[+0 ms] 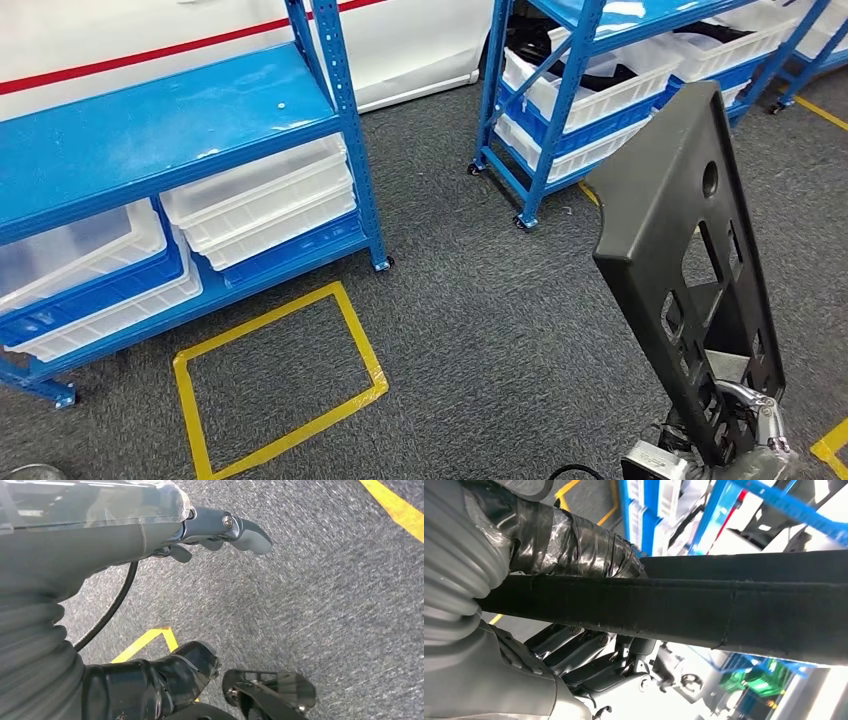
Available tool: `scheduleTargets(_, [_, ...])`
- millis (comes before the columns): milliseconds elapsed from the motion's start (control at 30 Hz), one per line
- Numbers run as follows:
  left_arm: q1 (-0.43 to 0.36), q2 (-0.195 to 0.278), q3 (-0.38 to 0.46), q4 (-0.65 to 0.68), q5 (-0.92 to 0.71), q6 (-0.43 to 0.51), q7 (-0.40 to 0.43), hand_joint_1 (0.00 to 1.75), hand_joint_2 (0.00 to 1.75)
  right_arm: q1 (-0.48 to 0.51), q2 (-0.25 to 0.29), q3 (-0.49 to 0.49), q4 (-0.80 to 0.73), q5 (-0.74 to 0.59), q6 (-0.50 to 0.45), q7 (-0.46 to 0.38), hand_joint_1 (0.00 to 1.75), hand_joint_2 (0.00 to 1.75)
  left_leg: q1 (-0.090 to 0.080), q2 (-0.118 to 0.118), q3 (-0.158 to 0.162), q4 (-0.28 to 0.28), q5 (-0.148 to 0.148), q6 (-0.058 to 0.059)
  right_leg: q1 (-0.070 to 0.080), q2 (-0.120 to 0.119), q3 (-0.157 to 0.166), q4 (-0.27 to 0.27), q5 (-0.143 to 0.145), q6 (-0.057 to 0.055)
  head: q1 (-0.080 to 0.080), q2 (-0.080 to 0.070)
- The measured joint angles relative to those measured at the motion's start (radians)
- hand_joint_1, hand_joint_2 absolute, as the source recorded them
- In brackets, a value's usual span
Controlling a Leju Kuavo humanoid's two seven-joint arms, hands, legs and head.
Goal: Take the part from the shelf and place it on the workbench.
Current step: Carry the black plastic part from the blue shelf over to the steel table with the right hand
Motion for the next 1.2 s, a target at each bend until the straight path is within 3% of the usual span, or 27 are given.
scheduleTargets(33, [0.001, 0.000, 0.000, 0.000, 0.000, 0.000, 0.000, 0.00, 1.75, 0.003, 0.003, 0.000, 0.000, -0.005, 0.000, 0.000, 1.75, 1.75, -0.001, -0.014, 0.031, -0.067, 0.040, 0.007, 0.001, 0.013, 0.002, 0.000, 0.000, 0.000, 0.000, 0.000])
scheduleTargets(100, [0.002, 0.002, 0.001, 0.000, -0.002, 0.000, 0.000, 0.00, 1.75, 0.009, 0.008, 0.000, -0.001, -0.013, 0.000, 0.000, 1.75, 1.75, -0.002, -0.065, 0.087, -0.193, 0.090, 0.023, 0.002, 0.035, 0.001, 0.003, 0.001, 0.003, 0.000, 0.000])
scheduleTargets(167, [0.000, 0.005, 0.003, 0.000, -0.004, 0.000, 0.000, 0.00, 1.75, 0.019, 0.012, -0.001, -0.004, -0.017, 0.000, 0.000, 1.75, 1.75, -0.004, -0.091, 0.107, -0.239, 0.093, 0.029, -0.002, 0.055, -0.006, 0.005, 0.005, 0.013, -0.001, 0.000])
scheduleTargets(233, [-0.002, 0.004, 0.004, 0.000, -0.008, 0.000, 0.002, 0.00, 1.75, 0.036, 0.017, -0.005, -0.013, -0.023, 0.000, 0.000, 1.75, 1.75, -0.003, -0.070, 0.114, -0.253, 0.098, 0.030, -0.006, 0.071, -0.013, 0.004, 0.010, 0.026, -0.002, 0.000])
scheduleTargets(300, [0.001, 0.003, 0.004, 0.000, -0.013, 0.001, 0.006, 0.00, 1.75, 0.055, 0.020, -0.012, -0.024, -0.039, 0.000, -0.001, 1.75, 1.75, 0.002, -0.042, 0.123, -0.273, 0.108, 0.038, -0.002, 0.035, -0.028, 0.033, -0.012, 0.036, 0.001, 0.000])
scheduleTargets(367, [0.005, 0.002, 0.004, 0.000, -0.017, 0.001, 0.012, 0.00, 1.75, 0.066, 0.021, -0.018, -0.029, -0.061, -0.001, -0.001, 1.75, 1.75, 0.003, -0.012, 0.127, -0.281, 0.111, 0.045, 0.000, -0.024, -0.077, 0.134, -0.072, 0.044, 0.005, 0.000])
scheduleTargets(433, [0.007, 0.002, 0.004, 0.000, -0.021, 0.002, 0.016, 0.00, 1.75, 0.079, 0.021, -0.021, -0.031, -0.079, -0.001, -0.001, 1.75, 1.75, 0.002, 0.020, 0.128, -0.280, 0.108, 0.045, -0.005, -0.046, -0.131, 0.245, -0.117, 0.052, 0.006, 0.000])
scheduleTargets(467, [0.007, 0.001, 0.004, 0.000, -0.023, 0.003, 0.017, 0.00, 1.75, 0.087, 0.021, -0.022, -0.032, -0.087, -0.001, -0.001, 1.75, 1.75, 0.002, 0.035, 0.129, -0.279, 0.105, 0.043, -0.009, -0.051, -0.136, 0.258, -0.113, 0.056, 0.006, 0.000])
scheduleTargets(533, [0.007, 0.000, 0.004, 0.000, -0.028, 0.006, 0.019, 0.00, 1.75, 0.100, 0.021, -0.024, -0.035, -0.102, -0.001, -0.001, 1.75, 1.75, 0.003, 0.061, 0.132, -0.273, 0.097, 0.036, -0.014, -0.067, -0.089, 0.176, -0.059, 0.060, 0.006, 0.000])
scheduleTargets(600, [0.006, -0.002, 0.004, 0.000, -0.032, 0.007, 0.019, 0.00, 1.75, 0.105, 0.021, -0.025, -0.041, -0.110, -0.001, -0.001, 1.75, 1.75, 0.001, 0.082, 0.136, -0.264, 0.085, 0.024, -0.012, -0.104, -0.022, 0.054, -0.017, 0.053, 0.006, 0.000])
scheduleTargets(667, [0.004, -0.002, 0.004, 0.000, -0.033, 0.008, 0.018, 0.00, 1.75, 0.107, 0.021, -0.025, -0.046, -0.116, -0.001, -0.001, 1.75, 1.75, -0.003, 0.097, 0.140, -0.259, 0.076, 0.012, -0.004, -0.117, 0.001, 0.009, -0.013, 0.038, 0.005, 0.000])
scheduleTargets(733, [0.000, -0.003, 0.004, 0.000, -0.033, 0.009, 0.017, 0.00, 1.75, 0.110, 0.021, -0.025, -0.048, -0.119, -0.001, -0.001, 1.75, 1.75, -0.003, 0.111, 0.146, -0.260, 0.072, 0.002, -0.002, -0.096, -0.001, 0.009, -0.012, 0.023, 0.005, 0.000])
scheduleTargets(767, [-0.001, -0.003, 0.004, 0.000, -0.033, 0.009, 0.016, 0.00, 1.75, 0.111, 0.021, -0.025, -0.050, -0.120, -0.001, -0.001, 1.75, 1.75, -0.001, 0.103, 0.147, -0.253, 0.063, -0.003, -0.004, -0.087, -0.001, 0.007, -0.010, 0.017, 0.005, 0.000])
scheduleTargets(833, [-0.001, -0.004, 0.004, 0.000, -0.034, 0.009, 0.015, 0.00, 1.75, 0.111, 0.021, -0.025, -0.054, -0.121, -0.001, -0.001, 1.75, 1.75, 0.003, 0.058, 0.122, -0.189, 0.016, -0.008, -0.008, -0.068, 0.001, 0.000, -0.006, 0.004, 0.005, 0.000])
scheduleTargets(900, [0.001, -0.004, 0.004, 0.000, -0.034, 0.009, 0.015, 0.00, 1.75, 0.110, 0.021, -0.025, -0.055, -0.123, -0.001, -0.001, 1.75, 1.75, 0.005, 0.015, 0.062, -0.058, -0.048, -0.009, -0.005, -0.048, 0.000, -0.001, -0.004, -0.003, 0.004, 0.000])
scheduleTargets(933, [0.002, -0.004, 0.004, 0.000, -0.034, 0.009, 0.015, 0.00, 1.75, 0.110, 0.021, -0.025, -0.055, -0.124, -0.001, -0.001, 1.75, 1.75, 0.005, 0.008, 0.033, -0.001, -0.064, -0.008, -0.003, -0.035, -0.001, 0.000, -0.004, -0.005, 0.005, 0.000])
scheduleTargets(967, [0.003, -0.004, 0.004, 0.000, -0.034, 0.009, 0.015, 0.00, 1.75, 0.110, 0.021, -0.025, -0.055, -0.125, -0.001, -0.001, 1.75, 1.75, 0.004, 0.005, 0.015, 0.028, -0.063, -0.006, 0.000, -0.022, 0.000, 0.000, -0.004, -0.006, 0.005, 0.000])
scheduleTargets(1000, [0.004, -0.004, 0.004, 0.000, -0.034, 0.009, 0.015, 0.00, 1.75, 0.110, 0.021, -0.025, -0.055, -0.127, -0.001, -0.001, 1.75, 1.75, 0.004, 0.002, 0.016, 0.016, -0.040, -0.002, 0.002, -0.007, 0.001, 0.001, -0.004, -0.006, 0.005, 0.000])
scheduleTargets(1033, [0.004, -0.004, 0.004, 0.000, -0.034, 0.009, 0.014, 0.00, 1.75, 0.110, 0.021, -0.025, -0.055, -0.129, -0.001, -0.001, 1.75, 1.75, 0.004, -0.005, 0.033, -0.032, -0.001, 0.003, 0.003, 0.008, 0.003, 0.002, -0.004, -0.006, 0.005, 0.000])
scheduleTargets(1100, [0.005, -0.003, 0.004, 0.000, -0.035, 0.009, 0.014, 0.00, 1.75, 0.109, 0.021, -0.025, -0.055, -0.130, -0.001, -0.001, 1.75, 1.75, 0.002, -0.045, 0.083, -0.162, 0.071, 0.018, 0.005, 0.034, 0.004, 0.004, -0.004, -0.005, 0.005, 0.000])
scheduleTargets(1167, [0.003, -0.003, 0.004, 0.000, -0.035, 0.009, 0.013, 0.00, 1.75, 0.108, 0.021, -0.025, -0.055, -0.131, 0.000, -0.001, 1.75, 1.75, -0.002, -0.076, 0.110, -0.234, 0.088, 0.026, 0.001, 0.056, -0.003, 0.006, 0.000, 0.004, 0.004, 0.000])
scheduleTargets(1200, [0.001, -0.002, 0.004, 0.000, -0.034, 0.010, 0.012, 0.00, 1.75, 0.107, 0.021, -0.025, -0.055, -0.131, 0.001, -0.001, 1.75, 1.75, -0.004, -0.075, 0.114, -0.244, 0.085, 0.028, -0.001, 0.067, -0.007, 0.005, 0.003, 0.010, 0.004, 0.000])
